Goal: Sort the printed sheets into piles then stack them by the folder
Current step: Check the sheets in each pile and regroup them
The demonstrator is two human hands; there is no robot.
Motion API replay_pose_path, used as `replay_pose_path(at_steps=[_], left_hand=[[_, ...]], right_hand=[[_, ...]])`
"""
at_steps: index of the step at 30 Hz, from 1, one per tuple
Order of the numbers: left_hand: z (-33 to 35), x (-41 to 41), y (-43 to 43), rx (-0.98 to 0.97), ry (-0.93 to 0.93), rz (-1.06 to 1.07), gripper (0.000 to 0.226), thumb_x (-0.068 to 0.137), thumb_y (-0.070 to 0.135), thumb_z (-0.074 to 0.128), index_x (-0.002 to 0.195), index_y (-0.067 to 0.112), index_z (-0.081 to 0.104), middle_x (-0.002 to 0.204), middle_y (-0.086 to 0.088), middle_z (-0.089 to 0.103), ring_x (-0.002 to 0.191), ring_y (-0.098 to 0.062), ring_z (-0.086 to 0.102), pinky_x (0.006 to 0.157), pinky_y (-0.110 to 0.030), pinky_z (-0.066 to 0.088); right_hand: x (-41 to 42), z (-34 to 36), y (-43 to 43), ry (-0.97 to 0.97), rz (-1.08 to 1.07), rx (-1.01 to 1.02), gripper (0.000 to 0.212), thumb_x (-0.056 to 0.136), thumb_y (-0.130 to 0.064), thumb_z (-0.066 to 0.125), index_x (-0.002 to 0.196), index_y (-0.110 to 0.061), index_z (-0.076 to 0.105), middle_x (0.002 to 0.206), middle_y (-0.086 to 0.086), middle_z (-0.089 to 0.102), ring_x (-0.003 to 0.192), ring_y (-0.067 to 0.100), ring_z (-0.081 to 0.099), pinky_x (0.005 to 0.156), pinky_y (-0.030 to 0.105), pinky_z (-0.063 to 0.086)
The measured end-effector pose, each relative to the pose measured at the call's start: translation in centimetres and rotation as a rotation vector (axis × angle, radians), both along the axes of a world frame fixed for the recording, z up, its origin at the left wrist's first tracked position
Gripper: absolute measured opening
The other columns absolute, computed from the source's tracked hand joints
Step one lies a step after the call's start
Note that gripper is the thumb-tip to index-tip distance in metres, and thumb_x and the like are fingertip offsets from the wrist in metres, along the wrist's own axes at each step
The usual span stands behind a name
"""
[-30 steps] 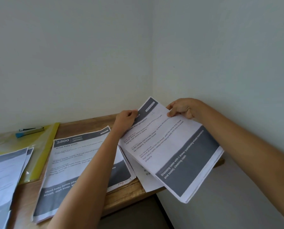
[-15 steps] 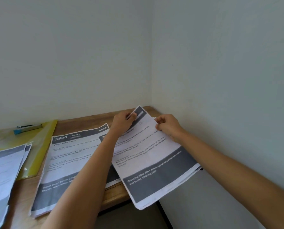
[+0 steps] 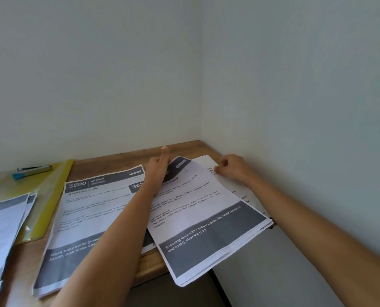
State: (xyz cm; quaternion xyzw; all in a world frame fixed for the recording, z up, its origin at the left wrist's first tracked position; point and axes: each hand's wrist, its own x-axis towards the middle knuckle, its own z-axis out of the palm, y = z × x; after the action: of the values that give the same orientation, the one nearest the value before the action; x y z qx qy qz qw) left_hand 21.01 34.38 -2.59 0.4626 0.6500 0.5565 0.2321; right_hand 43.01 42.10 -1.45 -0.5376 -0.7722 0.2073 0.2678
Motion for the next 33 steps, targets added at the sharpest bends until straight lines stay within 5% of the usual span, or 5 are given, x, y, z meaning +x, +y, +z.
replay_pose_path(at_steps=[5, 10, 20, 28, 33], left_hand=[[-0.1, -0.3, 0.5, 0.017, -0.046, 0.009, 0.056, 0.088, 0.053, 0.058, 0.053, 0.019, 0.031, 0.053, -0.001, 0.034, 0.052, -0.016, 0.032, 0.057, -0.028, 0.027], [-0.1, -0.3, 0.5, 0.002, -0.074, -0.031, 0.05, 0.085, 0.05, 0.064, 0.076, 0.002, 0.069, 0.068, -0.011, 0.063, 0.065, -0.022, 0.055, 0.068, -0.032, 0.044], [0.5, 0.2, 0.1, 0.029, -0.094, -0.016, 0.038, 0.093, 0.04, 0.057, 0.064, 0.019, 0.071, 0.062, 0.0, 0.068, 0.063, -0.019, 0.061, 0.068, -0.03, 0.048], [0.8, 0.4, -0.1, 0.042, -0.095, 0.052, 0.05, 0.096, 0.051, 0.045, 0.082, 0.008, 0.066, 0.074, -0.006, 0.063, 0.072, -0.021, 0.056, 0.066, -0.03, 0.043], [0.9, 0.2, -0.2, 0.048, -0.127, 0.069, 0.061, 0.098, 0.058, 0.031, 0.085, 0.015, 0.072, 0.083, -0.006, 0.071, 0.078, -0.02, 0.065, 0.076, -0.033, 0.048]], right_hand=[[-0.3, -1.0, 0.5, 0.133, -0.01, -0.002, 0.029, 0.073, -0.021, 0.077, 0.099, -0.011, 0.067, 0.095, 0.001, 0.068, 0.091, 0.017, 0.062, 0.084, 0.028, 0.049], [0.2, -0.9, 0.6, 0.331, -0.02, -0.042, 0.029, 0.073, -0.008, 0.078, 0.099, -0.008, 0.067, 0.088, 0.002, 0.064, 0.079, 0.012, 0.058, 0.061, 0.012, 0.042], [0.2, -0.8, 0.6, 0.349, -0.002, 0.037, 0.009, 0.078, -0.007, 0.072, 0.083, -0.013, 0.066, 0.061, -0.008, 0.05, 0.059, 0.004, 0.047, 0.048, 0.002, 0.034], [0.3, 0.5, 0.9, 0.282, -0.013, 0.077, 0.007, 0.09, -0.021, 0.06, 0.089, -0.017, 0.054, 0.09, 0.002, 0.063, 0.079, 0.018, 0.056, 0.06, 0.022, 0.038], [0.9, 2.8, 0.3, 0.273, 0.093, -0.199, 0.027, 0.078, -0.02, 0.077, 0.096, -0.006, 0.061, 0.089, 0.005, 0.07, 0.075, 0.019, 0.068, 0.065, 0.03, 0.053]])
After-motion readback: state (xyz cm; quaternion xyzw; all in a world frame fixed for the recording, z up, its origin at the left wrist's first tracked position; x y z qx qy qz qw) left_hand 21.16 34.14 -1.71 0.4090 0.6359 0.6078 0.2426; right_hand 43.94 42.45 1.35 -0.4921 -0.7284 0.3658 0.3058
